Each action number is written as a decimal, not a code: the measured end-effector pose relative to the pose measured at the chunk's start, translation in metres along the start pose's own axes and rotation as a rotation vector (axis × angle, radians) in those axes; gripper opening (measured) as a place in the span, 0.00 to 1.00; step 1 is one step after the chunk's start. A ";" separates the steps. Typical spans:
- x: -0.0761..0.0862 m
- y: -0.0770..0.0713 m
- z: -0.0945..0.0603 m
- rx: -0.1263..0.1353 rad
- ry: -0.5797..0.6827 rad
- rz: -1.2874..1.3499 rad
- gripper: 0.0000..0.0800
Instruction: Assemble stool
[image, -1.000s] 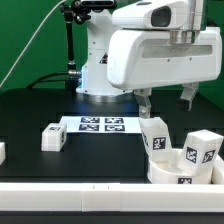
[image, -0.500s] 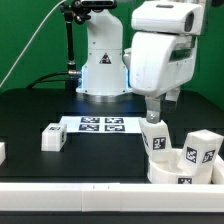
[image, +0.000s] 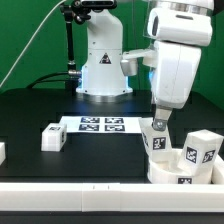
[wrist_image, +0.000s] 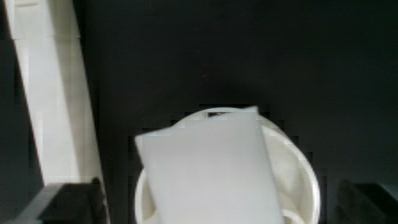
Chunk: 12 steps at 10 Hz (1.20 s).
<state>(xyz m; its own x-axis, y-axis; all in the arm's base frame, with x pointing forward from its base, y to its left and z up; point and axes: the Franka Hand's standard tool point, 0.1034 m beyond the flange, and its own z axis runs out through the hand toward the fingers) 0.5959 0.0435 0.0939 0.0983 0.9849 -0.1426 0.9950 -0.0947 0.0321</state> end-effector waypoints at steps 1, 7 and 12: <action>-0.001 0.000 0.001 -0.004 -0.009 -0.077 0.81; 0.002 0.000 0.005 0.001 -0.021 -0.104 0.81; 0.008 -0.001 0.005 0.003 -0.018 -0.073 0.51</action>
Offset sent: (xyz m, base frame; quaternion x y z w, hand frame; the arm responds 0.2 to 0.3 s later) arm 0.0059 0.0089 -0.0028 -0.0211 -0.0017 -0.0093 0.9997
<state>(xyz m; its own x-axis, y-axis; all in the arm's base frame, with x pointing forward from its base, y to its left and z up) 0.5953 0.0505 0.0874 0.0261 0.9865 -0.1619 0.9996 -0.0234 0.0184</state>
